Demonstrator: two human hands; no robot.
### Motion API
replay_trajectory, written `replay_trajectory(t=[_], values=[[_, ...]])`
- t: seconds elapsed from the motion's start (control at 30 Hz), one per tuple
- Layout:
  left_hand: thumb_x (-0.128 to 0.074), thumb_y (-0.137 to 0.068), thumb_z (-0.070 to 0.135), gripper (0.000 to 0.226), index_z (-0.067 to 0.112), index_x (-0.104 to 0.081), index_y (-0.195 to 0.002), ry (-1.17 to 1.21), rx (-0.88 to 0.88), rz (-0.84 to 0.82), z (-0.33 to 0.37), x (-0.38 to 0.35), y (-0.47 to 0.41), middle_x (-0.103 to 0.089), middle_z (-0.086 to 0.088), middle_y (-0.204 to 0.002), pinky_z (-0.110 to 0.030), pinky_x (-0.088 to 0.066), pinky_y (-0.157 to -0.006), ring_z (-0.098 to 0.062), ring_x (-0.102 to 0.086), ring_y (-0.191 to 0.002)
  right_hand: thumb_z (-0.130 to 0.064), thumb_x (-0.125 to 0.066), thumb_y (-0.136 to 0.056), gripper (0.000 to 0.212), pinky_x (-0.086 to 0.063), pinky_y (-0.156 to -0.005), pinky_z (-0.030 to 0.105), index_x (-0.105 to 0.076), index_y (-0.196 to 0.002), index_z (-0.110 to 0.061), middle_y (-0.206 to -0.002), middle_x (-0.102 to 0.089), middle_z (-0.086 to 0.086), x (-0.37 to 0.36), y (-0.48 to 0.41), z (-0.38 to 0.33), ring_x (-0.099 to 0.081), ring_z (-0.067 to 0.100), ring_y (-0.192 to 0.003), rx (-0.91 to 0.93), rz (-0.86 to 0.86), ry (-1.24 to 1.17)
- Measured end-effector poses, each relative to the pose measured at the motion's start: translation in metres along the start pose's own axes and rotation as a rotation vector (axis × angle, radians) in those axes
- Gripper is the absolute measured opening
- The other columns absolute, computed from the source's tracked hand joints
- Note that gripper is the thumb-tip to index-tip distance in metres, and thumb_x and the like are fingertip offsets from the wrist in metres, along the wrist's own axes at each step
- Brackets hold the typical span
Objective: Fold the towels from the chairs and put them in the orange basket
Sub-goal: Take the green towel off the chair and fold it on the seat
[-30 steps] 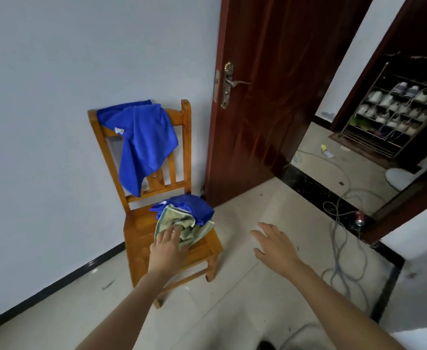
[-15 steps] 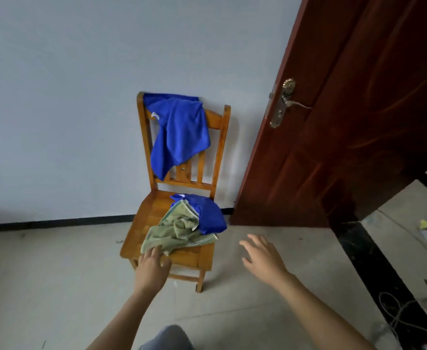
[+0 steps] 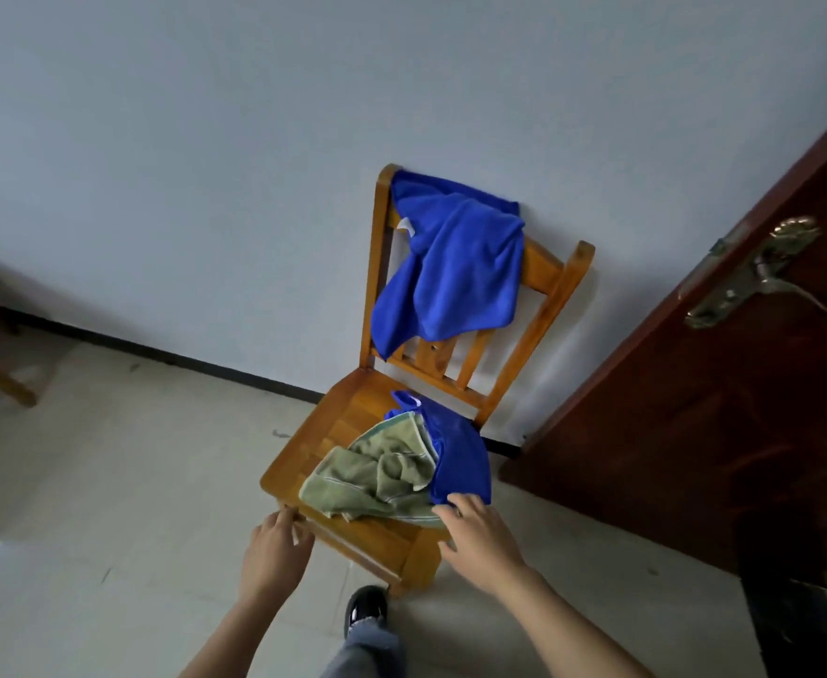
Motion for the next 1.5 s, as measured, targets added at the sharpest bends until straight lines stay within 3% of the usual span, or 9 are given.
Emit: replay_trajectory(t=[0.33,0.6,0.7,0.93,1.03,1.17,1.23,1.3,1.5], values=[[-0.044,-0.095,0.034,0.042,0.021,-0.043,-0.135,-0.015,0.002,-0.126,0.05,-0.013,-0.083,-0.047,-0.001,-0.137,-0.027,-0.04,-0.095,-0.018,-0.044,-0.125,-0.026,-0.045,-0.096,0.039,-0.035,-0.099,0.028,-0.043,-0.134,-0.02,-0.135,-0.047,-0.003,0.017,-0.113,0.031,-0.04,0.015,-0.126,0.036,-0.085,-0.044],[-0.044,-0.093,0.03,0.033,0.021,-0.053,-0.124,0.055,0.065,-0.128,0.06,-0.057,-0.148,-0.058,0.001,-0.123,-0.026,-0.048,-0.083,-0.015,-0.056,-0.107,-0.019,-0.051,-0.094,0.03,-0.042,-0.082,0.023,-0.053,-0.122,-0.012,-0.122,-0.057,0.003,-0.007,-0.227,0.066,-0.054,0.018,-0.112,-0.174,-0.1,-0.251],[-0.045,-0.092,0.026,0.028,0.019,-0.056,-0.117,0.093,0.092,-0.144,0.077,-0.085,-0.178,-0.063,-0.001,-0.114,-0.029,-0.051,-0.081,-0.016,-0.059,-0.099,-0.015,-0.052,-0.093,0.032,-0.042,-0.085,0.025,-0.052,-0.125,-0.009,-0.127,-0.056,0.006,-0.025,-0.261,0.085,-0.054,0.02,-0.115,-0.24,-0.101,-0.34],[-0.047,-0.089,0.01,0.055,0.022,-0.034,-0.141,-0.081,-0.155,-0.196,0.136,-0.171,-0.273,-0.034,0.0,-0.147,-0.038,-0.034,-0.101,-0.024,-0.031,-0.133,-0.016,-0.053,-0.092,0.035,-0.046,-0.09,0.028,-0.052,-0.126,-0.012,-0.123,-0.056,0.005,-0.074,-0.314,0.126,-0.054,0.018,-0.113,-0.181,-0.08,-0.413],[-0.041,-0.093,0.015,0.029,0.015,-0.054,-0.119,-0.273,-0.209,-0.122,0.141,-0.183,-0.286,-0.057,-0.008,-0.119,-0.037,-0.035,-0.088,-0.028,-0.044,-0.117,-0.015,-0.052,-0.093,0.032,-0.044,-0.085,0.024,-0.054,-0.124,-0.012,-0.12,-0.057,0.004,-0.081,-0.312,0.134,-0.055,0.017,-0.108,-0.154,-0.031,-0.445],[-0.05,-0.086,0.013,0.016,0.009,-0.063,-0.094,-0.285,-0.222,-0.092,0.122,-0.168,-0.268,-0.065,-0.01,-0.098,-0.034,-0.046,-0.076,-0.028,-0.056,-0.1,-0.016,-0.051,-0.093,0.031,-0.043,-0.086,0.023,-0.055,-0.123,-0.012,-0.119,-0.057,0.003,-0.075,-0.296,0.133,-0.052,0.016,-0.112,-0.121,-0.001,-0.437],[-0.068,-0.07,0.012,0.005,0.014,-0.066,-0.074,-0.321,-0.272,-0.071,0.116,-0.145,-0.246,-0.066,-0.004,-0.075,-0.024,-0.047,-0.056,-0.021,-0.064,-0.076,-0.017,-0.052,-0.093,0.031,-0.043,-0.091,0.024,-0.055,-0.124,-0.013,-0.121,-0.055,0.002,-0.069,-0.287,0.124,-0.05,0.015,-0.115,-0.087,-0.046,-0.439],[-0.078,-0.047,0.017,0.019,0.022,-0.06,-0.053,-0.335,-0.351,-0.028,0.116,-0.12,-0.226,-0.056,0.004,-0.048,-0.014,-0.034,-0.036,-0.012,-0.057,-0.045,-0.016,-0.053,-0.092,0.034,-0.04,-0.096,0.023,-0.053,-0.126,-0.014,-0.123,-0.053,0.0,-0.058,-0.276,0.107,-0.047,0.015,-0.119,-0.019,-0.123,-0.472],[-0.058,-0.078,0.025,0.016,0.016,-0.069,-0.07,0.022,-0.409,0.258,0.138,-0.006,-0.172,-0.064,0.005,-0.061,-0.021,-0.049,-0.046,-0.012,-0.059,-0.053,-0.025,-0.059,-0.085,0.044,-0.044,-0.097,0.029,-0.047,-0.128,-0.026,-0.123,-0.052,-0.008,0.006,-0.247,0.038,-0.049,0.011,-0.116,0.156,-0.233,-0.559]])
Point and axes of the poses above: each hand's wrist, its own y-axis away from the middle knuckle, its own x-axis out of the back of the hand, z = x × y, the point moved 2 cm from there along -y, towards the middle knuckle
